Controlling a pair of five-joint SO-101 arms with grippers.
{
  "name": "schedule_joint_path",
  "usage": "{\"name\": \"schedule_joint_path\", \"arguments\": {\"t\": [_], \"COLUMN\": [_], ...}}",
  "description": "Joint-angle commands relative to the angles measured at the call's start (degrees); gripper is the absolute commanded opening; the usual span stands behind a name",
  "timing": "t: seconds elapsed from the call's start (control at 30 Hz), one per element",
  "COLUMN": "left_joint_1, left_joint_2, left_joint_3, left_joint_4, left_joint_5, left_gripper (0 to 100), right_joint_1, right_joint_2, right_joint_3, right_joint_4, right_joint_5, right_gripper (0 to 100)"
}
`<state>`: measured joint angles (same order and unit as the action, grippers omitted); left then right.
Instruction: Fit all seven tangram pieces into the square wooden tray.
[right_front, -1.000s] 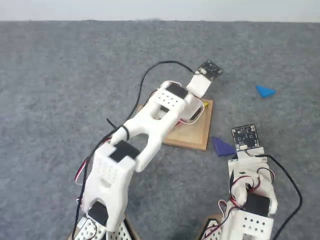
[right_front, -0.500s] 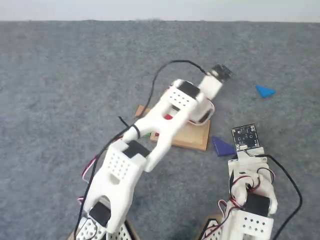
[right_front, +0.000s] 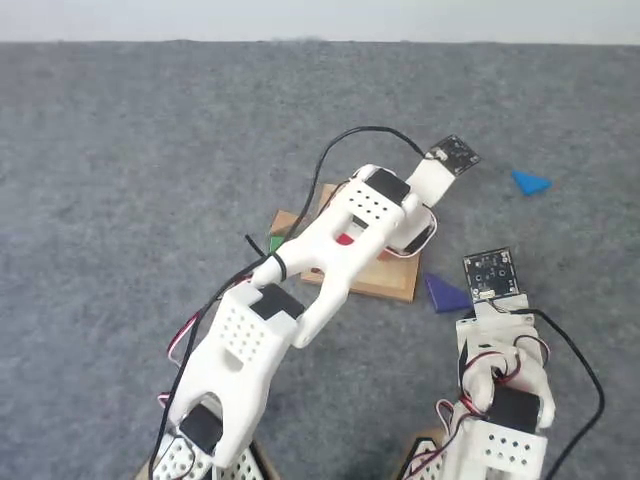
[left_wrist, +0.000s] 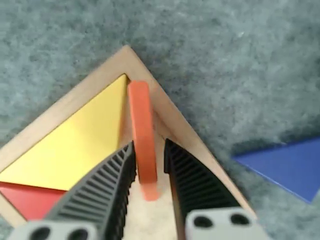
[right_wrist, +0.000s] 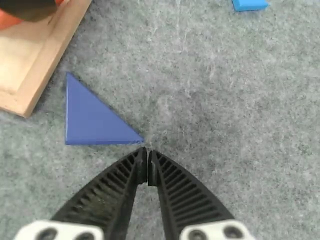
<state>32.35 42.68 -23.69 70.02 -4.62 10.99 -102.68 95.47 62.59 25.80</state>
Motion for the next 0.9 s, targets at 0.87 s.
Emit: {"name": "schedule_joint_path", "arguments": {"t": [0.87], "left_joint_1": [0.44], "left_joint_2": [-6.86], "left_joint_3": [-0.22], "left_joint_4": [4.75], "left_joint_5": [-5.63], "left_gripper": [4], "right_joint_1": [-0.40], "right_joint_2": [-0.84], "right_joint_3": [0.97], "right_joint_4": [0.13], "right_joint_5": [0.70], "right_gripper": [0.8]}}
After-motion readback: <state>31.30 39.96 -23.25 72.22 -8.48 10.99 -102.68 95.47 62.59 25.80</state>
